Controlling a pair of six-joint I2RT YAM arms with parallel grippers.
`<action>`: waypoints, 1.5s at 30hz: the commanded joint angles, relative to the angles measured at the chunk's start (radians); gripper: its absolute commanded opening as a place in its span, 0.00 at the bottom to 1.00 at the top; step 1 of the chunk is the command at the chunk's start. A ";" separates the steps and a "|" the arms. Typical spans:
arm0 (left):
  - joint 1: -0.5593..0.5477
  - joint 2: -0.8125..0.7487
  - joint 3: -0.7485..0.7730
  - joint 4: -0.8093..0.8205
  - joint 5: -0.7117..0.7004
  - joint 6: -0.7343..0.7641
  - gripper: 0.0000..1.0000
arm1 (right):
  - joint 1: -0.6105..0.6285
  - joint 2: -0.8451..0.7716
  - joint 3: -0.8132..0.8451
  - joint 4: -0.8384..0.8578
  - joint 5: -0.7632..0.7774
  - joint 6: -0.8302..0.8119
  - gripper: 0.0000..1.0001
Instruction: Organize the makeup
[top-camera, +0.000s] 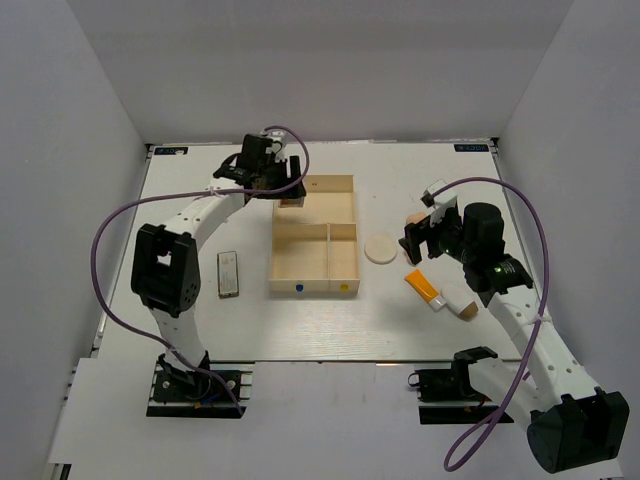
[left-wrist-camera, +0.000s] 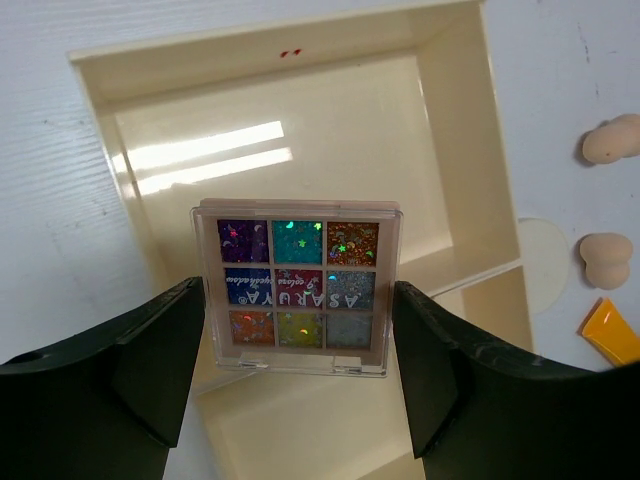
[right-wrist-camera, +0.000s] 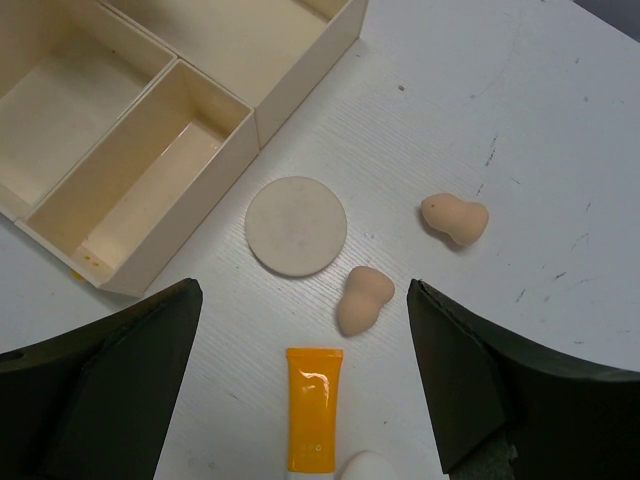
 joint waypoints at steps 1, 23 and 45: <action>-0.028 0.001 0.071 -0.003 -0.042 0.009 0.16 | 0.003 -0.009 0.021 0.033 -0.003 0.003 0.89; -0.099 0.225 0.266 -0.051 -0.282 -0.008 0.45 | 0.011 -0.026 0.021 0.033 -0.018 0.003 0.89; -0.099 0.250 0.318 -0.089 -0.251 -0.009 0.79 | 0.020 -0.033 0.019 0.030 -0.022 0.002 0.89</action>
